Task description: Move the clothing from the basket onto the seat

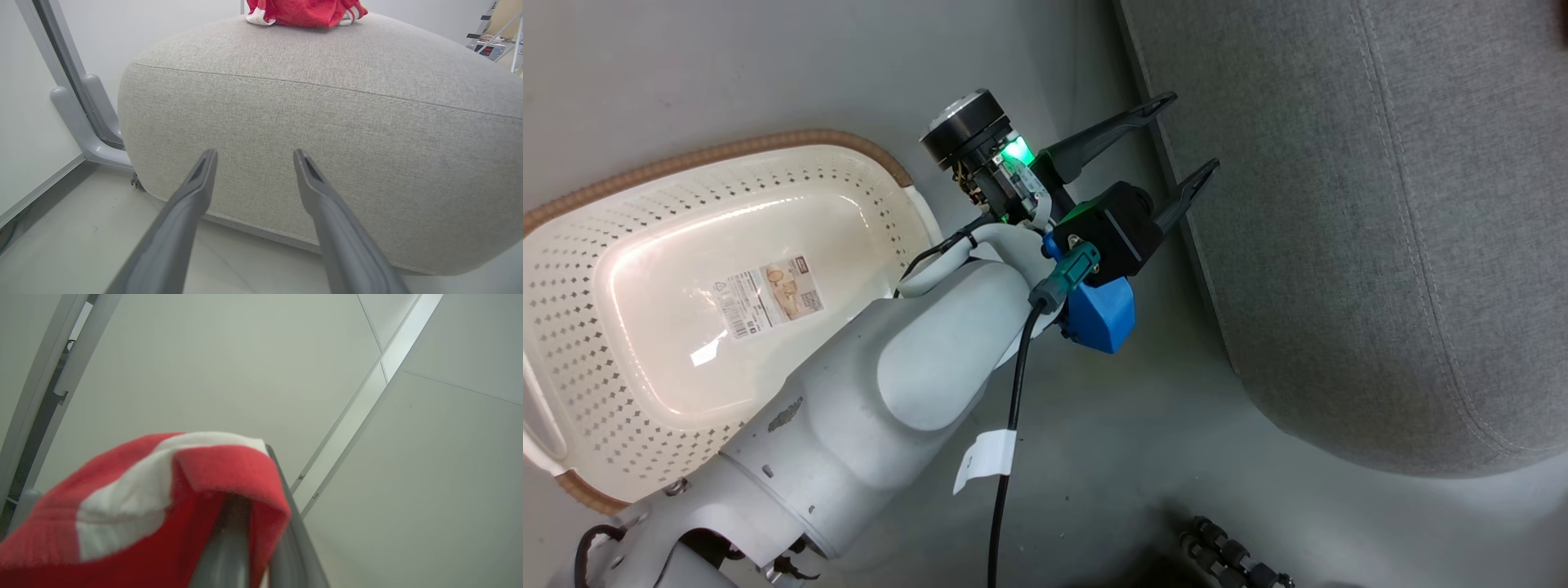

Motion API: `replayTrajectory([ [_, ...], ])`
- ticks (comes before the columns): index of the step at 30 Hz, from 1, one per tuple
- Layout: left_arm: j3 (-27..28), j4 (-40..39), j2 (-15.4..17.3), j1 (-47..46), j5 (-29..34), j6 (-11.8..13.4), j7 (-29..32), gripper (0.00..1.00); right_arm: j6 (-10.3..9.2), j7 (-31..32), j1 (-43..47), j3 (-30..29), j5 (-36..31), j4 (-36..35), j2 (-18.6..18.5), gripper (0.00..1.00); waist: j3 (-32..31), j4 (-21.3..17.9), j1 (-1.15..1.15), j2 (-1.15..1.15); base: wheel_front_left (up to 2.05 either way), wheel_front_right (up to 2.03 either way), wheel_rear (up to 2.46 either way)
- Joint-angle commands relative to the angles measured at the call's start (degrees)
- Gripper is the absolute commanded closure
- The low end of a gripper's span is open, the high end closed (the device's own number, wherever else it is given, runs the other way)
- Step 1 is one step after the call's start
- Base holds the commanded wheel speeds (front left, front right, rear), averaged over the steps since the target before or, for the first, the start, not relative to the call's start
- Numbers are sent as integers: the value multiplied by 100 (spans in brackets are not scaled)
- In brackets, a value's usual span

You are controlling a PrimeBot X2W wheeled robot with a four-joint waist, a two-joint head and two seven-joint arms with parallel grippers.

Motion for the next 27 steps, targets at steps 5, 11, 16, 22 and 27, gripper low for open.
replayTrajectory([
  [5, -60, 42, 59, -111, -11, -29, -6, 0, 1, -2, 386, -167, -195, 289, 443, 100, 149, -44, -1, 0, 0, 0, 0],
  [11, -83, 58, 132, -120, -43, -16, 1, 0, 1, -3, 616, -243, -276, 487, 822, 100, 198, -59, -1, 0, 0, 0, 0],
  [16, -103, 33, 173, -123, -69, 17, 28, 0, 1, -2, 763, -159, -317, 656, 1086, 100, 238, -70, -1, 0, 0, 0, 0],
  [22, -123, 4, 210, -127, -108, 42, 45, 0, 1, -2, 700, -24, -164, 906, 1101, 100, 242, -69, -1, 0, 0, 0, 0],
  [27, -135, 22, 193, -3, -176, 85, 26, 0, 0, -2, 930, 101, 8, 706, 1134, 0, 12, -96, -1, 0, 0, 0, 0],
])
